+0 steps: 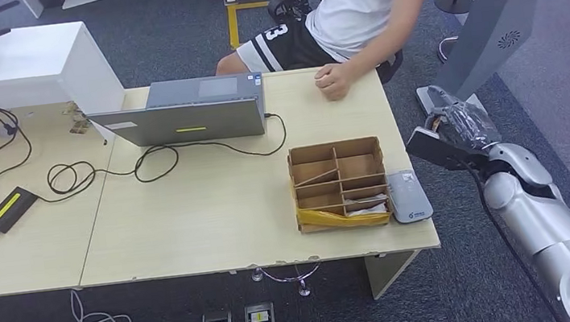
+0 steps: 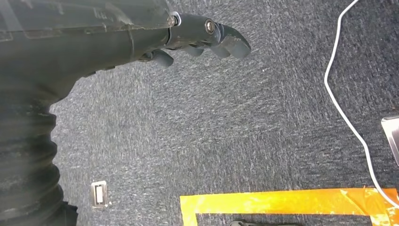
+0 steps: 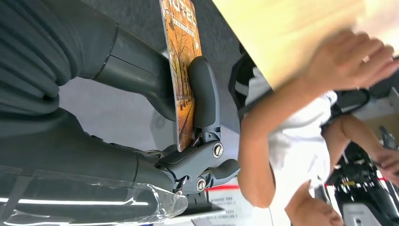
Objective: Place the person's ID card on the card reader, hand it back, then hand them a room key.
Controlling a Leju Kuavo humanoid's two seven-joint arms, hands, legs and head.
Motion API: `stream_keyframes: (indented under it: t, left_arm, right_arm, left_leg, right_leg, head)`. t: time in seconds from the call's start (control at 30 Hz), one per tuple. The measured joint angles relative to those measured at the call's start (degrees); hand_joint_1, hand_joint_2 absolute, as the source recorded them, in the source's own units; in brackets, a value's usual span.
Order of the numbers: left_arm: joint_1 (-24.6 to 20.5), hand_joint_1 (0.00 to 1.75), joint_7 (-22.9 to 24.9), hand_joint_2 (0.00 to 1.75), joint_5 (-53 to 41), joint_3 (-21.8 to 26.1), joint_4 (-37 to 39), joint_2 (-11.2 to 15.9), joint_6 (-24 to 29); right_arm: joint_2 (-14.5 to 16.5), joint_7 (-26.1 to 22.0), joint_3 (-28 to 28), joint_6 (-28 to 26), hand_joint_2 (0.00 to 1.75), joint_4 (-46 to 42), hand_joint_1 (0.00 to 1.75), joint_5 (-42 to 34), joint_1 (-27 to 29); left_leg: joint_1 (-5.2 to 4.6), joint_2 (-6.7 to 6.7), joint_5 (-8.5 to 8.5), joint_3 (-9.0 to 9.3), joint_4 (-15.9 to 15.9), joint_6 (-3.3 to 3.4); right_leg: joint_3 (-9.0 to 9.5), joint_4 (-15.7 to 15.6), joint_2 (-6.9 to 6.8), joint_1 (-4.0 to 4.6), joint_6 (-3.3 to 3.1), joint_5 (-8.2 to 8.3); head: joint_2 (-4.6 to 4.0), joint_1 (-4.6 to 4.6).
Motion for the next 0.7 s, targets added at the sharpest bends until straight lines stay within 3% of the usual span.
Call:
stream_keyframes:
  t: [0.3, 0.7]
  left_arm:
    - [-0.1, 0.0, -1.0, 1.75, -1.3, -1.4, 0.0, -0.1, -0.8]
    - [-0.2, 0.0, -1.7, 1.75, -2.2, -2.9, 0.0, 0.1, -1.6]
  right_arm:
    - [0.5, -2.3, 0.6, -0.8, 1.75, 3.6, 1.75, 4.2, -11.5]
    - [4.9, -2.2, 3.5, -1.8, 1.75, 15.1, 1.75, 8.7, -22.1]
  left_leg:
    - [0.0, -0.02, 0.0, -0.04, 0.0, 0.0]
    - [0.01, -0.04, 0.0, -0.05, 0.0, 0.0]
  right_leg:
    - [-0.02, 0.0, -0.03, 0.0, -0.01, 0.01]
    - [-0.02, 0.0, -0.05, 0.01, -0.01, 0.01]
  head:
    - [0.0, -0.01]
    - [0.0, -0.01]
